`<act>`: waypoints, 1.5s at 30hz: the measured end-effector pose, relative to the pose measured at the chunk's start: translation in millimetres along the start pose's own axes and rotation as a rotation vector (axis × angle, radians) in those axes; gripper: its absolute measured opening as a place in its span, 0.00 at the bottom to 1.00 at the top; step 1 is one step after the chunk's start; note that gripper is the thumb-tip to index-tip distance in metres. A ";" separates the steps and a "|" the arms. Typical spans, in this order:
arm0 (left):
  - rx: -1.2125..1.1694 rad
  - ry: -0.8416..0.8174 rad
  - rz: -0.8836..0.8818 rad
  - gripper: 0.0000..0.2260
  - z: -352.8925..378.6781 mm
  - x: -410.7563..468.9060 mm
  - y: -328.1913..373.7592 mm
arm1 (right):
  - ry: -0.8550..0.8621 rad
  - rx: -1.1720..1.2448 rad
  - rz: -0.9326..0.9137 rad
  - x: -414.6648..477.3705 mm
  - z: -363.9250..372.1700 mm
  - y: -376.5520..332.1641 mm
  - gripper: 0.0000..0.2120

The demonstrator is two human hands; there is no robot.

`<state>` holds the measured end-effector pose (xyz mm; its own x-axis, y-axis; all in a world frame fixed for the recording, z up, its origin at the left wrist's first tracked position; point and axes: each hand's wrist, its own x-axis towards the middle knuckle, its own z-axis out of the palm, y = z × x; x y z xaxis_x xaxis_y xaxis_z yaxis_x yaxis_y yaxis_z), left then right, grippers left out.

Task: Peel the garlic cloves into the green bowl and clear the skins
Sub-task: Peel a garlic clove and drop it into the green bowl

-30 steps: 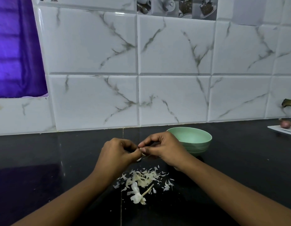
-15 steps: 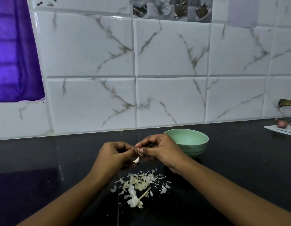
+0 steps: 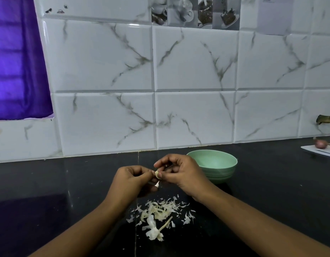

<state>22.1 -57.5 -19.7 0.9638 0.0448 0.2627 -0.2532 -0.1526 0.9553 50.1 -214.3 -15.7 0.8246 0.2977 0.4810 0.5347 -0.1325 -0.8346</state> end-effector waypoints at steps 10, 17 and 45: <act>-0.128 -0.046 -0.031 0.06 0.2 2.6 0.0 | 0.010 -0.030 -0.045 0.7 -1.3 -0.4 0.10; -0.048 -0.071 0.015 0.08 -0.6 2.8 -0.7 | 0.026 -0.002 -0.021 1.1 -2.9 -1.3 0.11; 0.195 0.077 0.252 0.05 -4.5 -1.5 4.7 | 0.098 -0.272 -0.271 -3.5 0.5 -6.7 0.10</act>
<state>19.1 -53.8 -15.1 0.8617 0.0552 0.5044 -0.4553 -0.3547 0.8166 43.5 -213.9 -11.8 0.6539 0.2658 0.7083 0.7536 -0.3109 -0.5791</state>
